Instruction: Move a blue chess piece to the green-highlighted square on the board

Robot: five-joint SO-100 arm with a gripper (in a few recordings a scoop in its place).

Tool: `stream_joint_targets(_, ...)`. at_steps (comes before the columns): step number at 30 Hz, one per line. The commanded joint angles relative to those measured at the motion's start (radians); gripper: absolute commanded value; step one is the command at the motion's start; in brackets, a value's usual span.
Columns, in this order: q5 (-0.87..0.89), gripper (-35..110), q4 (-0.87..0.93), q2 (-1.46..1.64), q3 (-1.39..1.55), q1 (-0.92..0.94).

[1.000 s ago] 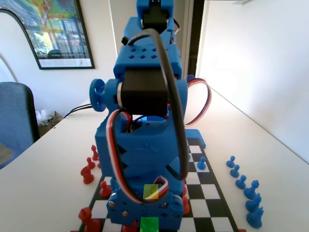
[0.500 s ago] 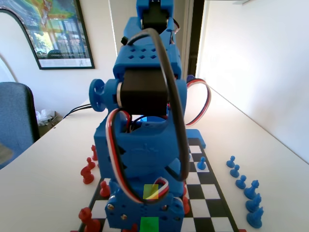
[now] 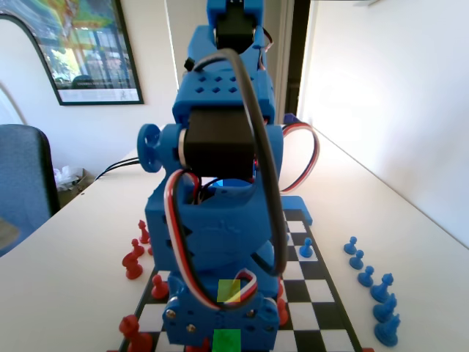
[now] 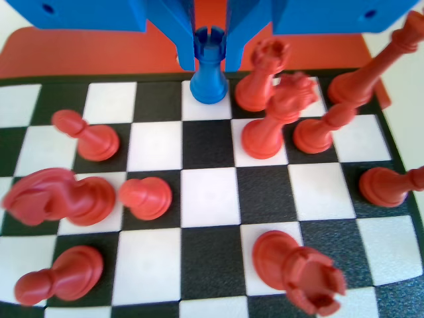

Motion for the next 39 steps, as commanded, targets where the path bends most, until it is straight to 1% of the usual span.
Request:
stream_joint_targets(1,-0.003,6,0.008,0.041,0.002,0.011)
stream_joint_targets(5,0.003,10,0.015,0.043,-0.011,0.011)
stream_joint_targets(12,0.014,12,0.014,0.044,-0.018,0.008)
stream_joint_targets(24,0.020,12,0.095,0.071,-0.049,0.000)
stream_joint_targets(39,0.043,11,0.132,0.189,-0.040,-0.008)
